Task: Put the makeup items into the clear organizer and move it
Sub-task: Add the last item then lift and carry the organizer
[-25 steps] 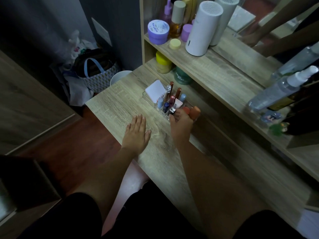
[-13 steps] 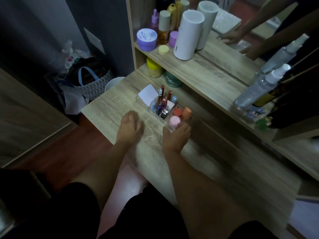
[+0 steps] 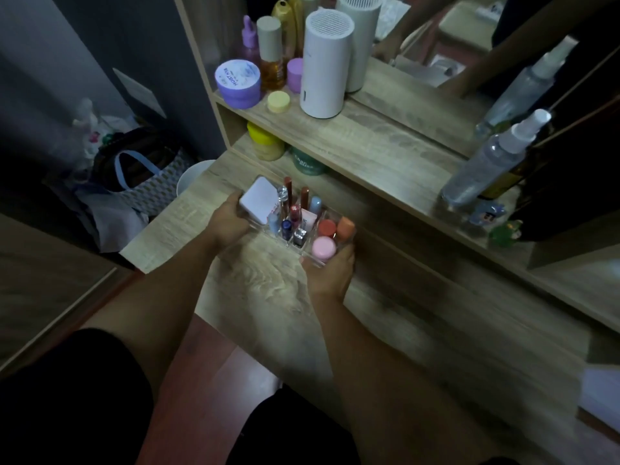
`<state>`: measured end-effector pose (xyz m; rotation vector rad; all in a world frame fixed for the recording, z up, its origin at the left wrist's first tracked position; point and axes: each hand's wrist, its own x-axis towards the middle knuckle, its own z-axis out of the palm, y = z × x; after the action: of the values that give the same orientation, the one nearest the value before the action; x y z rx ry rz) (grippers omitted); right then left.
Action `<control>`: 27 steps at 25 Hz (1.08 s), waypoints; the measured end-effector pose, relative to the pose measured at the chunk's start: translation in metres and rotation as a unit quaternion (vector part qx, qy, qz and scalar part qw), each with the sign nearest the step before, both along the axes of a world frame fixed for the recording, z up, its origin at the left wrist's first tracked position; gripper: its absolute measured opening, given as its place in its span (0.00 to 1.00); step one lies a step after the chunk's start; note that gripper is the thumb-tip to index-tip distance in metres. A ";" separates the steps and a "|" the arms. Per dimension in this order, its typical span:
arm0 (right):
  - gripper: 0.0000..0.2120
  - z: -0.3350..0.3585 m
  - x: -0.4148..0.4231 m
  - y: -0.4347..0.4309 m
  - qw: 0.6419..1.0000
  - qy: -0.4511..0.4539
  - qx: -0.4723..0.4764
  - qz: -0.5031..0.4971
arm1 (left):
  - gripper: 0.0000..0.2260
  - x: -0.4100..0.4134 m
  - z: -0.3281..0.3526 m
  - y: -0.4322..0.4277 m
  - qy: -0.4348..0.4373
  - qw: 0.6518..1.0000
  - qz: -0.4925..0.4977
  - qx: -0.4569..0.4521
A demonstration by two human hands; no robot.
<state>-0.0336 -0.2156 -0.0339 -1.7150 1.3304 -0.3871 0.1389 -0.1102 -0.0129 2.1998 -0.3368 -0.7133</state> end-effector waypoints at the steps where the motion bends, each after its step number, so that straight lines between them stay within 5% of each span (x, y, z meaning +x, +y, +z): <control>1: 0.48 -0.001 0.000 -0.001 1.000 -0.009 0.007 -0.005 | 0.29 0.002 -0.002 -0.002 0.005 1.000 -0.005 -0.006; 15: 0.49 -0.006 -0.019 -0.008 0.999 -0.043 -0.017 -0.002 | 0.32 -0.012 0.012 -0.010 0.037 0.998 0.032 -0.045; 27: 0.54 0.017 -0.151 -0.041 0.998 -0.022 -0.037 -0.034 | 0.28 -0.139 0.036 -0.050 0.018 0.998 -0.016 -0.051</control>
<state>-0.1845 -0.2566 -0.0173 -1.7149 1.3607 -0.5170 0.0000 -0.1599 0.0234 2.0876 -0.3829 -0.7377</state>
